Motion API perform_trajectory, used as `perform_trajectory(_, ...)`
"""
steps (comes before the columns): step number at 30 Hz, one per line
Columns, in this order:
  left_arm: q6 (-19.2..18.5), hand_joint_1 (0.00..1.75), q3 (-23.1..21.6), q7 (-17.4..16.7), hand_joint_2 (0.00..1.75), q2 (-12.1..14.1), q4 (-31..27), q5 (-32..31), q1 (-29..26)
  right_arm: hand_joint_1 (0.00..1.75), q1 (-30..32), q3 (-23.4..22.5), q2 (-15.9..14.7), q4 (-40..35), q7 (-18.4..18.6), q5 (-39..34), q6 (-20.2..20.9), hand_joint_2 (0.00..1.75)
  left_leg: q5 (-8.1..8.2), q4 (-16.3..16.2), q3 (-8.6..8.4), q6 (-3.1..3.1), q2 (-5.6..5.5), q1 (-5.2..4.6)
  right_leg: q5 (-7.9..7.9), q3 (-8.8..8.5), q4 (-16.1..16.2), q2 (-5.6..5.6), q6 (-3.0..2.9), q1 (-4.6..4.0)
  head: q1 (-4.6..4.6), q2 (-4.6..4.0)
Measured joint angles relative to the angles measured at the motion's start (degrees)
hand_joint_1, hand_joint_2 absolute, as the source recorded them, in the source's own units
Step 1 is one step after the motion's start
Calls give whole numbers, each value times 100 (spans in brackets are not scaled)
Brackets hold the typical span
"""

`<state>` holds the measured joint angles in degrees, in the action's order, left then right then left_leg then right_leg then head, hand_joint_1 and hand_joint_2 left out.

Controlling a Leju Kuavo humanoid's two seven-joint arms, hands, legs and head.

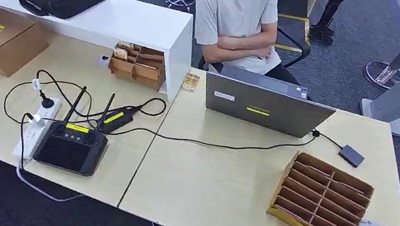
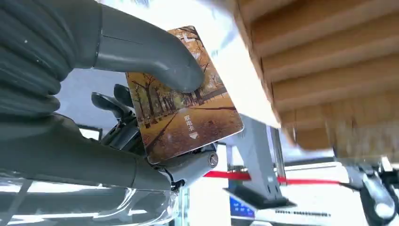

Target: Pass the card to the sensor for recognition and then transmit it.

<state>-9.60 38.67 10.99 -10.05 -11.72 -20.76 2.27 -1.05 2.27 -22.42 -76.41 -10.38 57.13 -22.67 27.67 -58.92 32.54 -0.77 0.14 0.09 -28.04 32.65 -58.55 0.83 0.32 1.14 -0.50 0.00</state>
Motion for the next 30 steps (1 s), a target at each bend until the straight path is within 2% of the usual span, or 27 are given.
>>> perform_trajectory(5,0,0,22,-2,0,9,0,-24,1,175,-346,-33,-77,11,0,-13,74,175,0,0,-1,0,-1,0,0,0,0,0,0,0,-4,0)
perform_trajectory(10,-2,0,31,-7,0,7,0,-33,0,175,-431,-31,-81,65,-7,-4,81,175,0,0,3,0,-5,1,0,1,0,4,0,-1,-2,0)
perform_trajectory(30,-66,0,44,-37,0,2,13,-66,0,175,-286,63,89,885,44,321,-183,175,0,1,3,0,-4,1,-1,3,0,4,0,-2,0,0)
